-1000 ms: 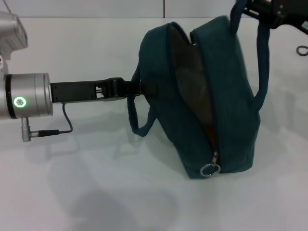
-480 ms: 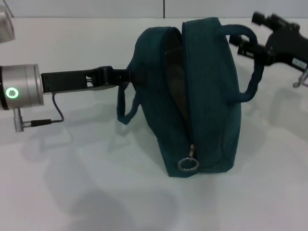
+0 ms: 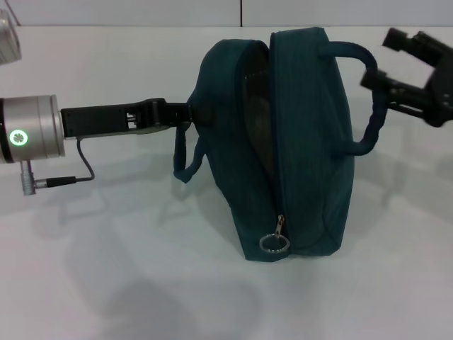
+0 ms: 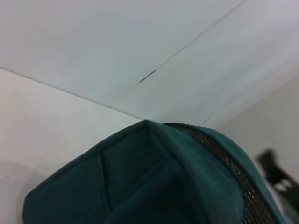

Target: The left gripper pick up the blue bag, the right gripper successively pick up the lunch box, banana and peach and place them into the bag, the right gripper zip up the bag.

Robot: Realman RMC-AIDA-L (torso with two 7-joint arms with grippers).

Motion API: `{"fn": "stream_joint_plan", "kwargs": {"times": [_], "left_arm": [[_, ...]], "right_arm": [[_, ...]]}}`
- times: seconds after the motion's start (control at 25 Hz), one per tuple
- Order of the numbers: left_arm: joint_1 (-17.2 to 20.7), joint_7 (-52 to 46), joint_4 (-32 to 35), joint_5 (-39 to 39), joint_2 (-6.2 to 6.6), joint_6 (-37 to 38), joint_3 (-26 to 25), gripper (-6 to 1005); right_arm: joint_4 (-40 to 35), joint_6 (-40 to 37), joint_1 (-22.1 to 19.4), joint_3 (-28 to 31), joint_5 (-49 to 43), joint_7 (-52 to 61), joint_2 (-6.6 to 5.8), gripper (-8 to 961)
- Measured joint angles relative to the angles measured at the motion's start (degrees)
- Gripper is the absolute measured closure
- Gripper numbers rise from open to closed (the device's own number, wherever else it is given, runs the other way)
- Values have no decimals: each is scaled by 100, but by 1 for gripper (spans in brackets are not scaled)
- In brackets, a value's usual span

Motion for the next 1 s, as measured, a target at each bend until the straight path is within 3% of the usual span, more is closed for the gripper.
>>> {"fn": "stream_joint_plan", "kwargs": {"times": [0.24,0.4,0.52,0.56,1.0], "left_arm": [[5,0,0,4,-16,1,19,891],[9,5,0,5,-15,1,18,890],[-4,6,-1,6,-17,1,0,890],[-13,7,-1,6,-20,0,-2,890],[-49,9,-1,-5,-56,-24,-15,889]], "right_arm": [[10,-1793,-20,321,-107,-328,33,144],[9,-2468,205,259,-985,-243,13,146],[37,-2544,348,205,-1671,-88,49,147],[285,-2518,565,-40,-2317,48,75,147],[1468,-1554,1386,-362,-3472,499,80,151]]}}
